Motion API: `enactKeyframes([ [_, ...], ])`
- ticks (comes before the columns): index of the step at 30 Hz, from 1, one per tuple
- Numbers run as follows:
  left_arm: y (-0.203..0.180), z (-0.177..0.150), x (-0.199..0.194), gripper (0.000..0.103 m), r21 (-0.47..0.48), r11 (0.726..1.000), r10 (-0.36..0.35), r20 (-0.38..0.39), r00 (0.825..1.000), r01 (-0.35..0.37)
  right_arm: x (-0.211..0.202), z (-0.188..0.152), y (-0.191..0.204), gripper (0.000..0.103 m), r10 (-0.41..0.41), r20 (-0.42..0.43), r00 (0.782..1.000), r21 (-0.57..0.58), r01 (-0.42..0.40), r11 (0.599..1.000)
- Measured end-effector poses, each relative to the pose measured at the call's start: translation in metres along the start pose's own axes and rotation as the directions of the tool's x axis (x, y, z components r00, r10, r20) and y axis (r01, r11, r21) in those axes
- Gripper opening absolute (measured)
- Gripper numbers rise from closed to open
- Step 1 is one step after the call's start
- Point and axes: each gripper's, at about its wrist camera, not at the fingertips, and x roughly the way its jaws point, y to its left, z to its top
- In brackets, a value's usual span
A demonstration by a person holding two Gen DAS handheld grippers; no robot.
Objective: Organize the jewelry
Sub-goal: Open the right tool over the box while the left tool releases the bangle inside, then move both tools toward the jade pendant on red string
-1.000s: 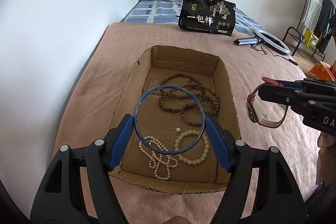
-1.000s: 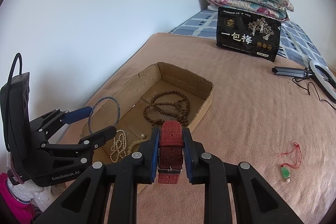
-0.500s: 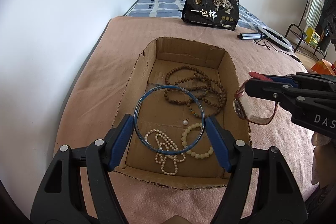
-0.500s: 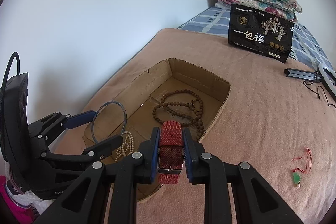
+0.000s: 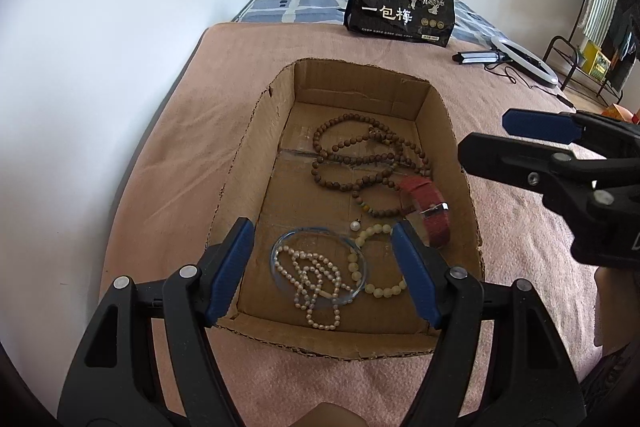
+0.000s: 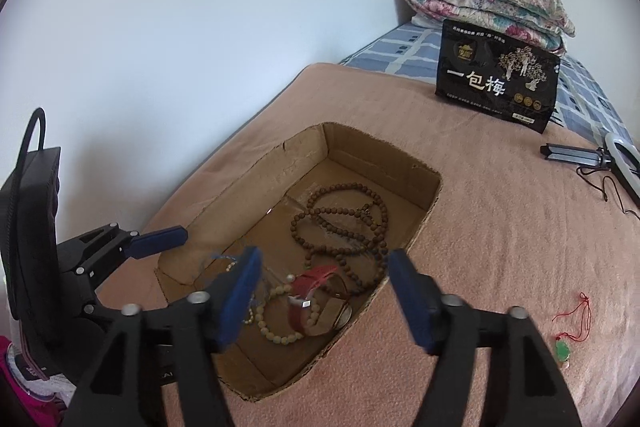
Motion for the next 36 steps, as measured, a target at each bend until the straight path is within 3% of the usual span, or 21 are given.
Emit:
enactKeyframes([
  [5, -0.001, 0.001, 0.000, 0.074, -0.002, 1.000, -0.001, 0.001, 1.000, 0.001, -0.001, 0.000, -0.006, 0.080, -0.006, -0.003, 1.000, 0.017, 0.006, 1.000],
  [20, -0.022, 0.013, -0.010, 0.074, 0.013, 1.000, -0.023, 0.044, 0.999, 0.022, -0.023, -0.003, -0.030, 0.083, -0.032, 0.011, 0.999, 0.047, 0.031, 0.998],
  [36, -0.077, 0.033, -0.016, 0.074, 0.070, 0.993, -0.104, 0.076, 0.992, 0.099, -0.056, -0.013, -0.111, 0.083, -0.084, -0.001, 0.996, 0.156, 0.083, 0.984],
])
